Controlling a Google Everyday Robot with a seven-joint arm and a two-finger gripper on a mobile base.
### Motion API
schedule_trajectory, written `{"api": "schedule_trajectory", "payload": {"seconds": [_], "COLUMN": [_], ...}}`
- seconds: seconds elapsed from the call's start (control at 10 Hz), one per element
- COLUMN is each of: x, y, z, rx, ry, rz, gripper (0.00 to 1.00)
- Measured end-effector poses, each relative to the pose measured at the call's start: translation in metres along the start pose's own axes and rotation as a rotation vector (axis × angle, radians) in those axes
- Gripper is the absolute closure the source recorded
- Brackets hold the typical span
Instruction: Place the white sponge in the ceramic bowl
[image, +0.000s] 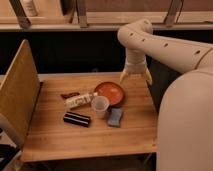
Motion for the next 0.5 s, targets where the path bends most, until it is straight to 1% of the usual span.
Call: {"api": "schedule_trajectory", "payload": {"seconds": [0.1,0.2,0.3,0.5], "x": [0.006,0.014,0.027,0.052], "y": [0.002,-0.001,-0.009,-0.029], "z": [-0.006,-0.01,-0.013,-0.015], "rx": [0.011,0.013,0.005,-0.036], "ry": [-0.014,-0.022,-0.031,-0.029], "rz": [-0.004,0.004,0.026,0.08], "gripper": [0.2,0.2,0.2,0.2]}}
